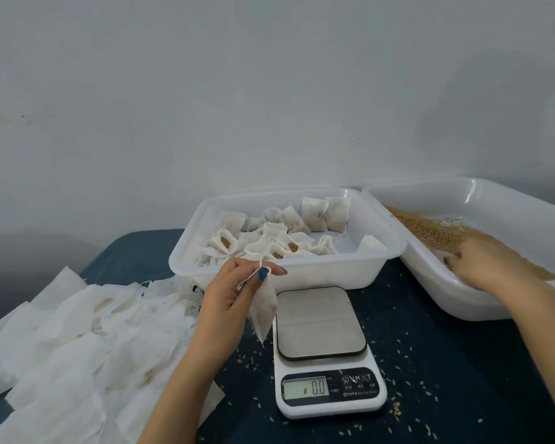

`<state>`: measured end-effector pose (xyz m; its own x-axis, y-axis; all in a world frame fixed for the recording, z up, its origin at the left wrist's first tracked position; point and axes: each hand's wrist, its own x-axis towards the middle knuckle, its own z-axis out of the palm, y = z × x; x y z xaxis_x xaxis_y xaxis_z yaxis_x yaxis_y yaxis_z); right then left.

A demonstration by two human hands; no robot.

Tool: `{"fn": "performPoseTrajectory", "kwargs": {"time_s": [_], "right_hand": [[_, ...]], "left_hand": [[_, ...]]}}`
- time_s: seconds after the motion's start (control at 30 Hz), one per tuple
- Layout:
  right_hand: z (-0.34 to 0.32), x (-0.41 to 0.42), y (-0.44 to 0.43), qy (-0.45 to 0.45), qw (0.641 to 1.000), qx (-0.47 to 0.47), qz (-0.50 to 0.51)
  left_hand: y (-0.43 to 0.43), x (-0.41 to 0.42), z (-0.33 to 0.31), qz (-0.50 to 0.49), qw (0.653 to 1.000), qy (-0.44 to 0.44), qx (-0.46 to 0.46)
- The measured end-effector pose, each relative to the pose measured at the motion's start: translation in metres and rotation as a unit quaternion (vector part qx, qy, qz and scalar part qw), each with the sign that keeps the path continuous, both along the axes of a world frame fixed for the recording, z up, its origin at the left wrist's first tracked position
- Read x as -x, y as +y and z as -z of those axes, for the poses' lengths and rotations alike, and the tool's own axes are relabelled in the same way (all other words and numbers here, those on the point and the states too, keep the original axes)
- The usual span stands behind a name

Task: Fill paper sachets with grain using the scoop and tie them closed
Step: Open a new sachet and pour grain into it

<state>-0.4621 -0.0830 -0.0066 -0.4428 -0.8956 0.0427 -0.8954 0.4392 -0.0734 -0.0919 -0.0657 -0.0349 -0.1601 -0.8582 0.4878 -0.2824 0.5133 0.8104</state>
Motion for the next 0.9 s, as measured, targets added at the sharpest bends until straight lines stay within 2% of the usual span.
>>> {"fn": "performPoseTrajectory", "kwargs": {"time_s": [0.1,0.2,0.3,0.4,0.47,0.63,0.77,0.9], "right_hand": [[-0.003,-0.003,0.006,0.022,0.999,0.033,-0.005],[-0.004,-0.025,0.017,0.058,0.977,0.196,-0.061],[-0.002,-0.063,0.028,-0.035,0.936,0.297,-0.184],[0.009,-0.101,0.036,-0.156,0.911,0.276,-0.263],[0.023,-0.119,0.036,-0.19,0.903,0.245,-0.298],[0.057,-0.139,0.03,-0.317,0.86,0.247,-0.315],[0.071,-0.137,0.03,-0.355,0.852,0.265,-0.28],[0.074,-0.133,0.03,-0.356,0.857,0.273,-0.254]], "left_hand": [[0.0,0.001,-0.001,-0.004,1.0,0.003,0.001],[0.0,0.002,-0.001,-0.003,1.0,0.011,0.003],[0.001,0.005,-0.001,-0.003,1.0,0.012,0.001],[0.002,0.008,-0.003,-0.004,1.0,0.0,0.003],[0.002,0.013,-0.005,0.0,1.0,-0.01,0.006],[0.002,0.028,-0.01,0.042,0.999,-0.019,-0.001],[0.002,0.042,-0.01,0.069,0.997,0.016,-0.034],[0.003,0.059,-0.004,0.081,0.99,0.078,-0.084]]}}
